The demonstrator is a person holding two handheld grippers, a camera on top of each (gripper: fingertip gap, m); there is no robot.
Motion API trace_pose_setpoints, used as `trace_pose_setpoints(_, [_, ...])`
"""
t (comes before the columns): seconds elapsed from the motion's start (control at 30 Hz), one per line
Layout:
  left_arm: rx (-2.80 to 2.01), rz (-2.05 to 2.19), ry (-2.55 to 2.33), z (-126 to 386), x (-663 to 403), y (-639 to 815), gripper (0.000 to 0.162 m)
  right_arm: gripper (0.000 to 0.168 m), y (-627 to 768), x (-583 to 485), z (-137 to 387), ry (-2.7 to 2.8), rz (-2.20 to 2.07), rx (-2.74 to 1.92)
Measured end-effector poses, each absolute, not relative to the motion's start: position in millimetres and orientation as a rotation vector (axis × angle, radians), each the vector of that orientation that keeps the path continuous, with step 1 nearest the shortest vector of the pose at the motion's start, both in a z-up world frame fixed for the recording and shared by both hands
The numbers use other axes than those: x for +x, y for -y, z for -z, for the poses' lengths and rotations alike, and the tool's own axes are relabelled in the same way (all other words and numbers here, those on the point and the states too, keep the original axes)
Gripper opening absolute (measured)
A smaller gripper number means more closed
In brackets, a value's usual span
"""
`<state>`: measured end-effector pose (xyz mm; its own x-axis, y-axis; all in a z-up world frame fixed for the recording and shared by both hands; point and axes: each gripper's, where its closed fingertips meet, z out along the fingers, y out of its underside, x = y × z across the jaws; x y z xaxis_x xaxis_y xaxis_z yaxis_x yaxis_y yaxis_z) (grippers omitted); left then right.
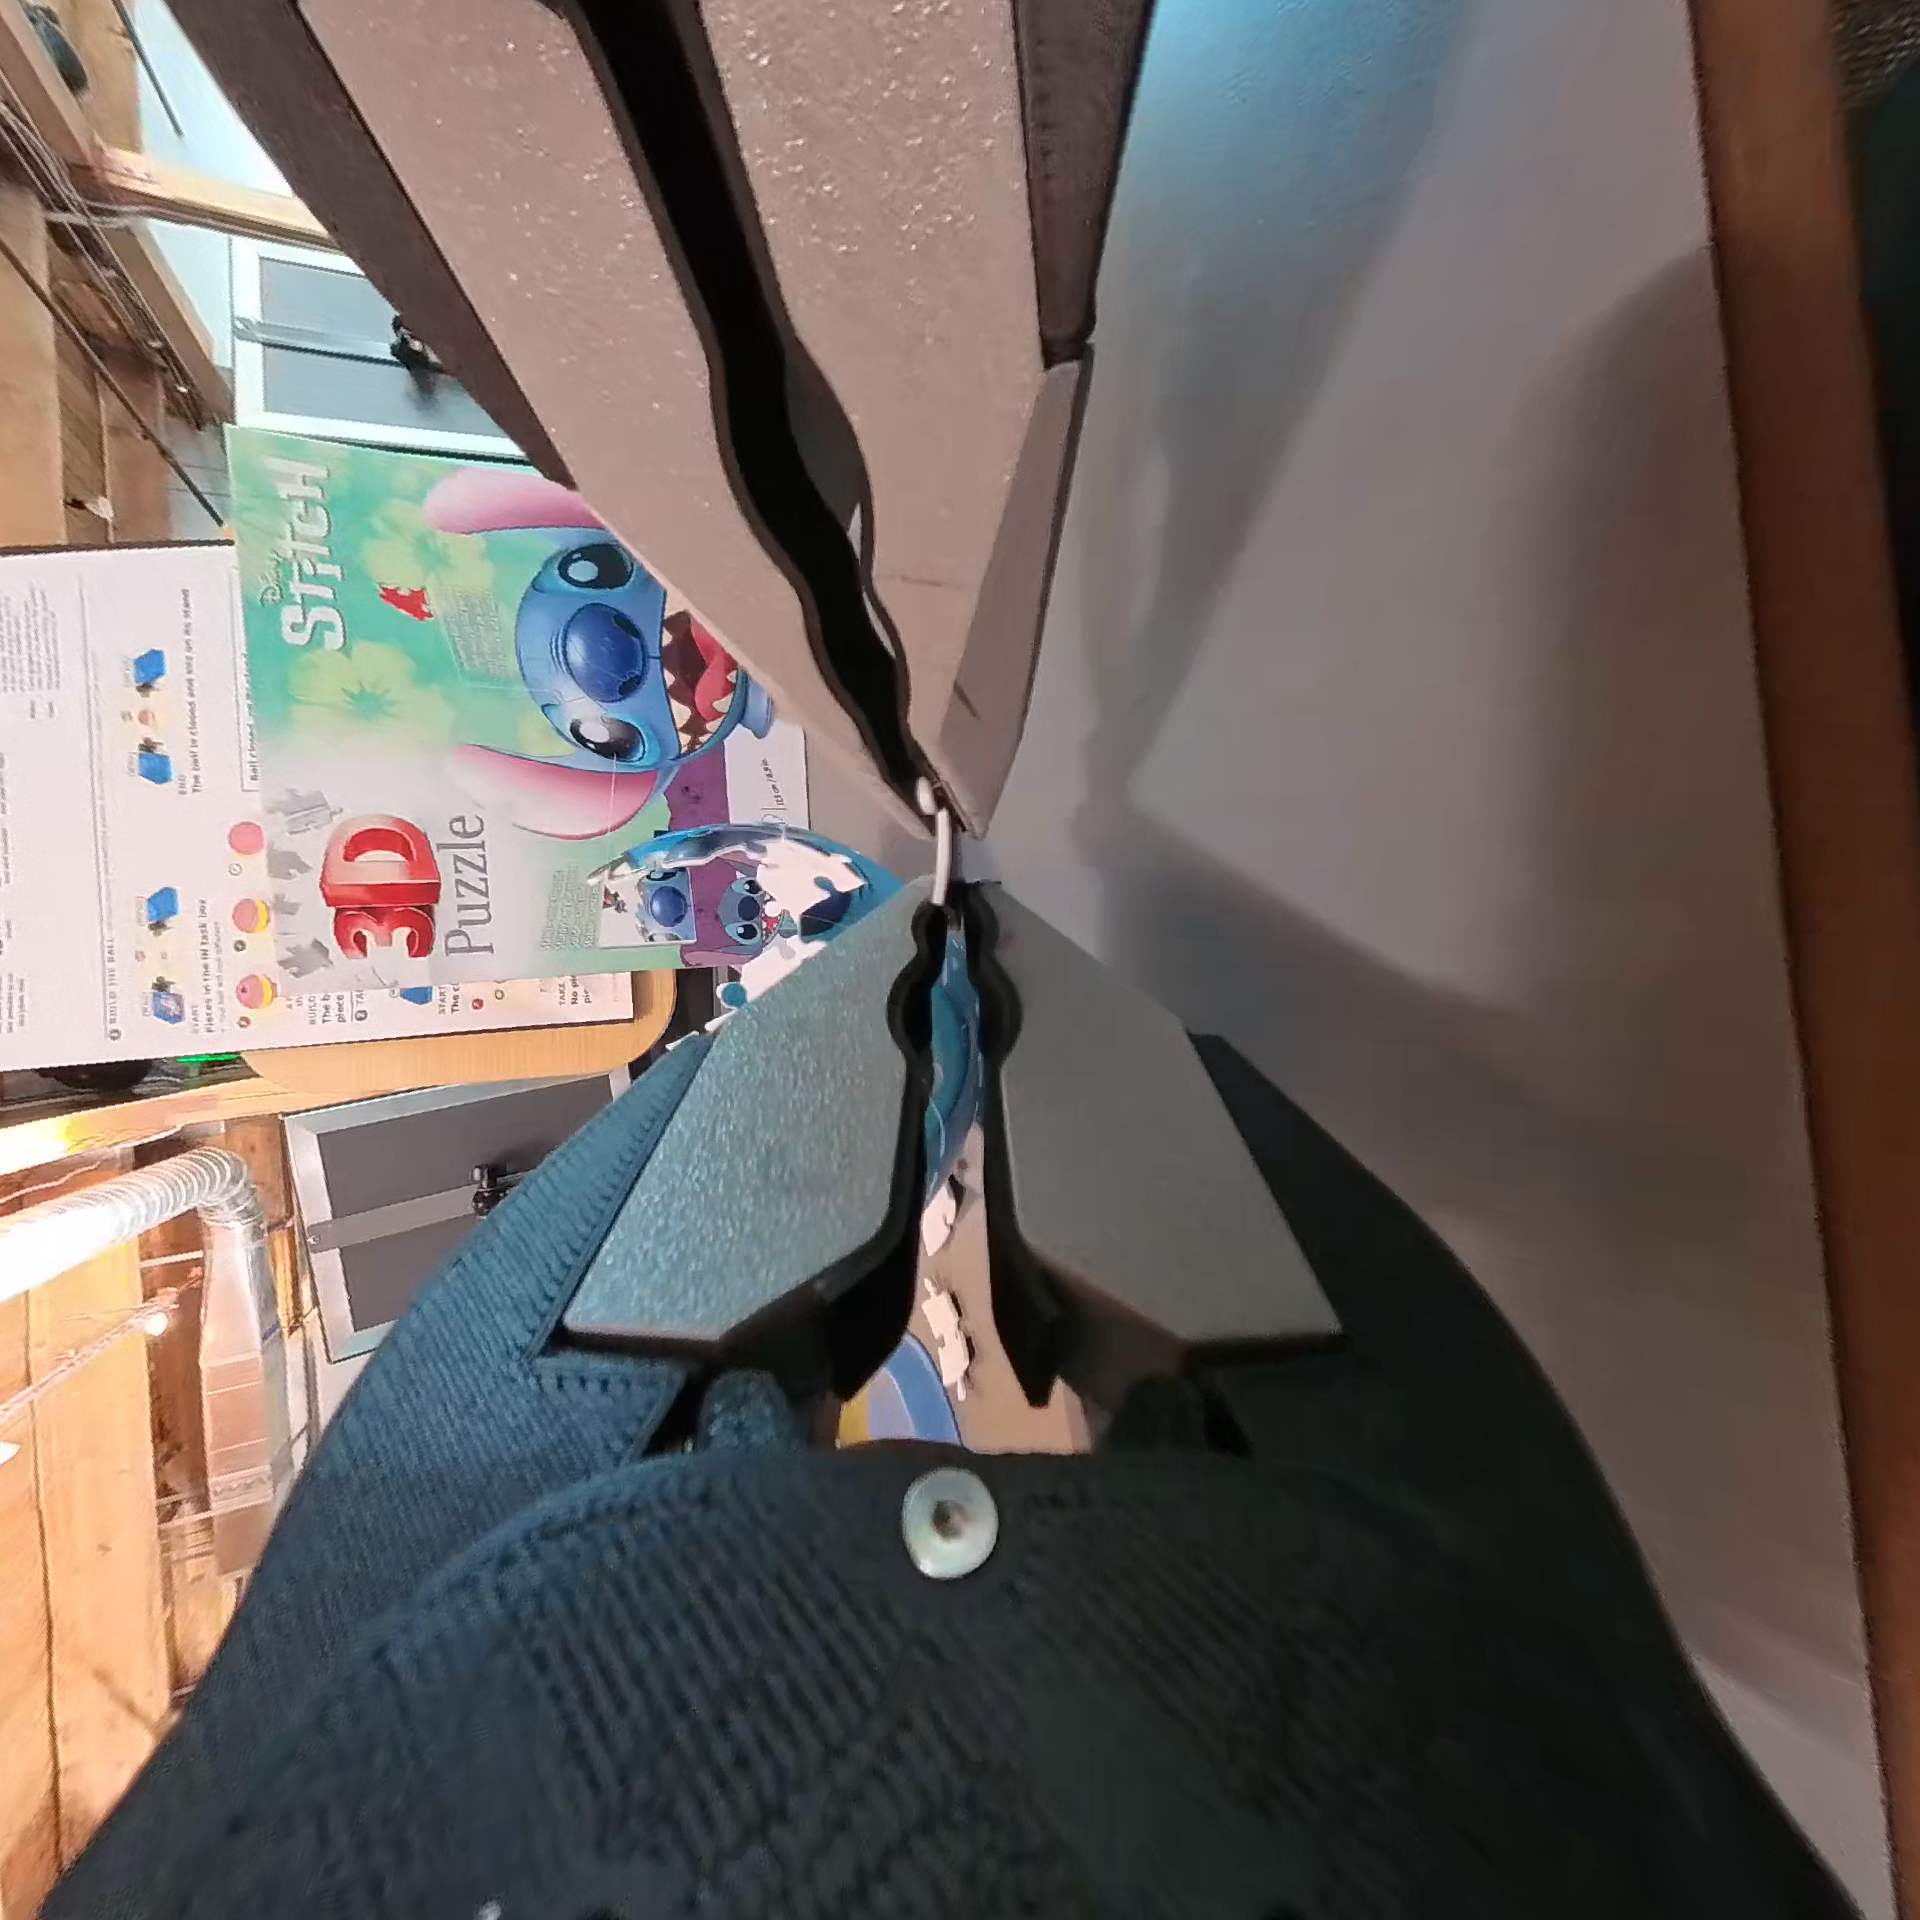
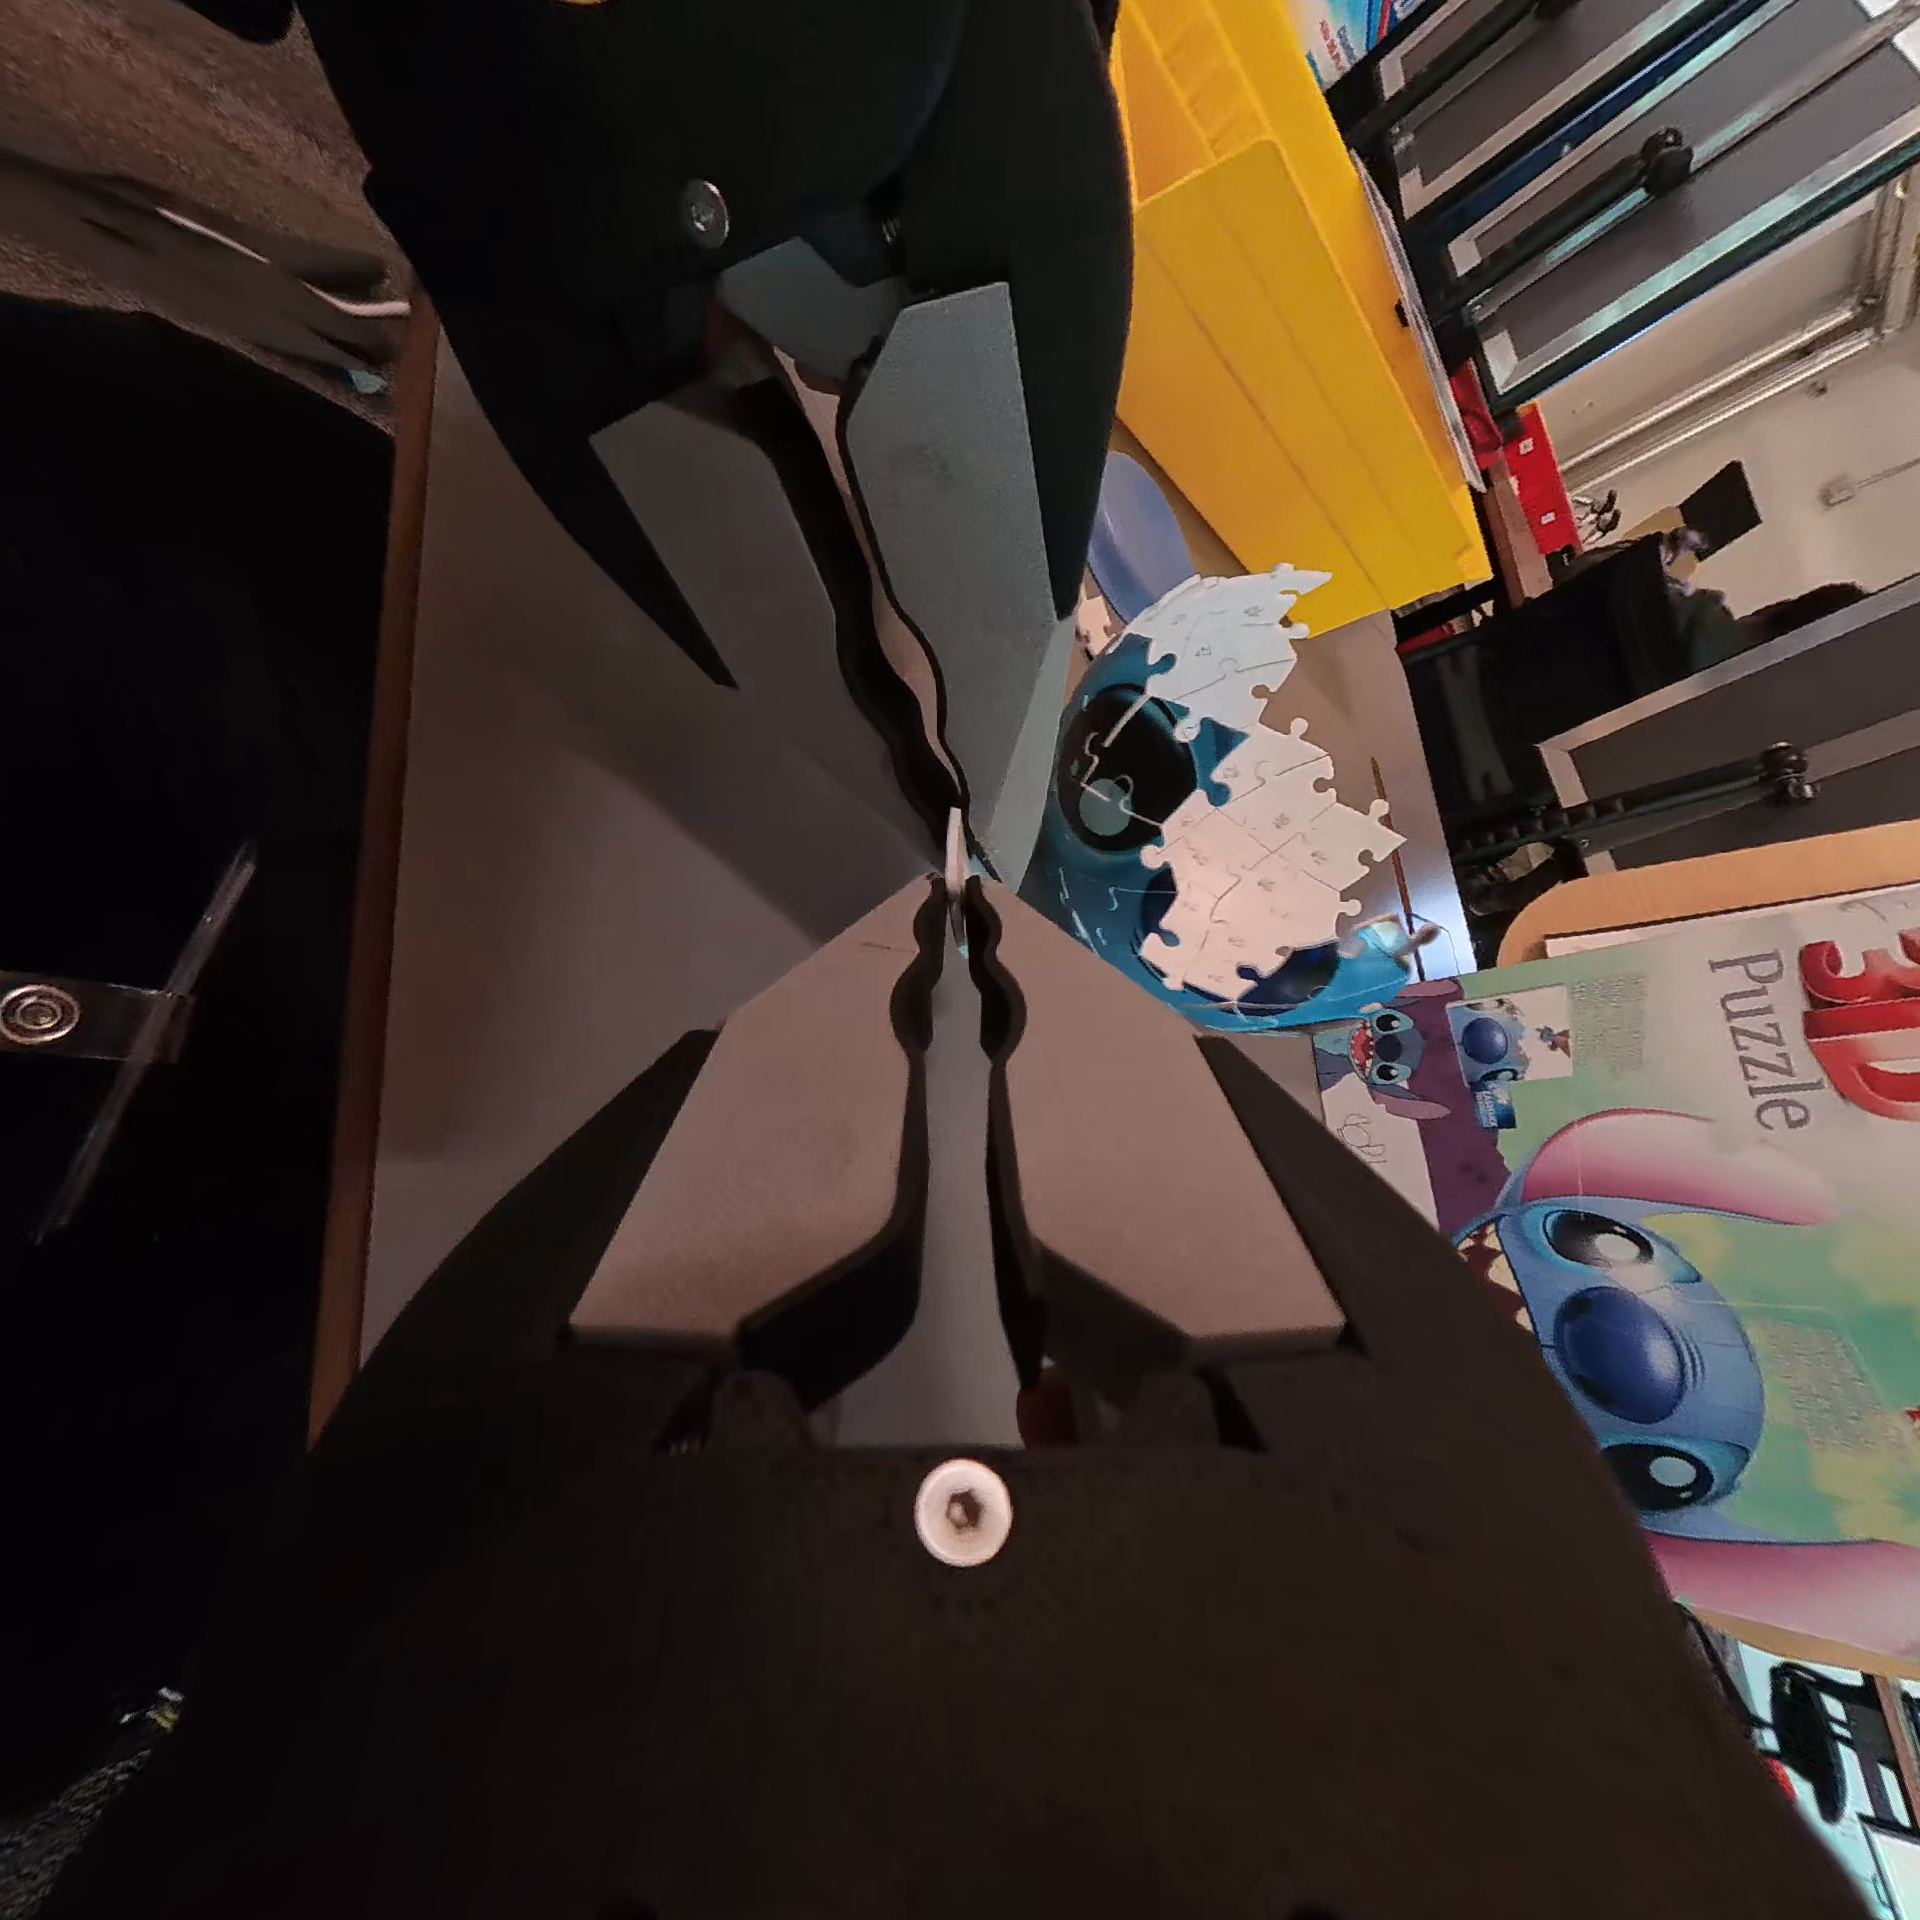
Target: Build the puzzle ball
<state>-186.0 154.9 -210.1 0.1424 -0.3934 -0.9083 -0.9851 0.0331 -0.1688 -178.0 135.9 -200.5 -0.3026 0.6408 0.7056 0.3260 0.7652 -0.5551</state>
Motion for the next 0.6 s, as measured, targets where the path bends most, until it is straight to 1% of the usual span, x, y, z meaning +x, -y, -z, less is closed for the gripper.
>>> trace_pose_setpoints(0.07, [-1.511,-0.846,-1.411,211,-186,-154,0.001,0.0,-135,-176,202,1.915,-0.369,-0.717])
trace_pose_setpoints(0.27, [-1.418,-0.98,-1.421,204,-189,-157,0.001,0.01,-134,-174,201,1.909,-0.323,-0.685])
trace_pose_setpoints(0.4, [-1.263,-1.094,-1.39,194,-188,-157,0.0,0.011,-135,-165,192,1.881,-0.387,-0.699])
trace_pose_setpoints(0.6, [-1.132,-1.013,-1.287,180,-181,-148,0.0,0.013,-138,-152,184,1.842,-0.553,-0.762])
